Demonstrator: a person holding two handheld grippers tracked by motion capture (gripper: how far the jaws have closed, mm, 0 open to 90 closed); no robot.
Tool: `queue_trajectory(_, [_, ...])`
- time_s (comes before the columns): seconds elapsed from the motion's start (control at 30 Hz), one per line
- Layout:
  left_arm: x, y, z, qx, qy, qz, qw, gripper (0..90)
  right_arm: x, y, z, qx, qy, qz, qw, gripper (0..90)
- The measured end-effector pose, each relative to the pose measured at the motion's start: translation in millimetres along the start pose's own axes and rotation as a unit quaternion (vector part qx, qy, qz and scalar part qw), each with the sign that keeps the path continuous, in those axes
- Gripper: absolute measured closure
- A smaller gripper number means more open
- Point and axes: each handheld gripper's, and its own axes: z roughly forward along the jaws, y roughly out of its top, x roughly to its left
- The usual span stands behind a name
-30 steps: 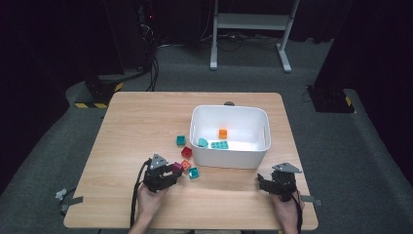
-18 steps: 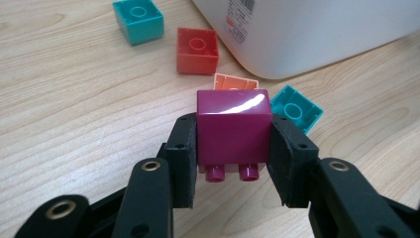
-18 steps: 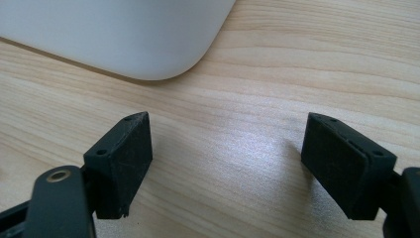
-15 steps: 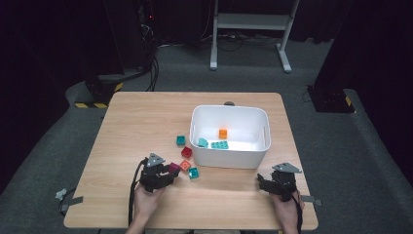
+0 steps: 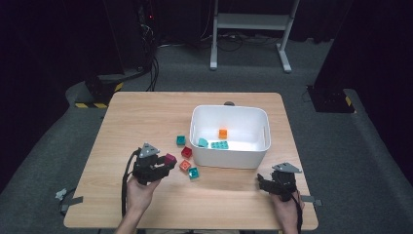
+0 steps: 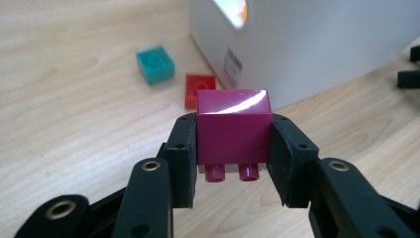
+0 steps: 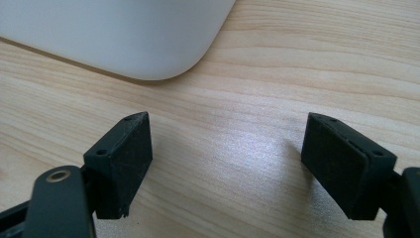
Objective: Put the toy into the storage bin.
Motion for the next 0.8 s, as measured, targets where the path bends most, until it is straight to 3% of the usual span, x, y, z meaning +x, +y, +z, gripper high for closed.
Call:
queue_trajectory(0.23, [8.8, 4.1, 1.6, -0.006, -0.026, -0.012, 0.9996, 58.4, 0.0, 0.0, 0.1, 0.0, 0.0, 0.0, 1.0, 20.0])
queue_trajectory(0.8, [5.1, 27.2, 1.1, -0.027, -0.058, -0.006, 0.9979, 58.5, 0.3, 0.4, 0.5, 0.0, -0.002, 0.002, 1.0, 20.0])
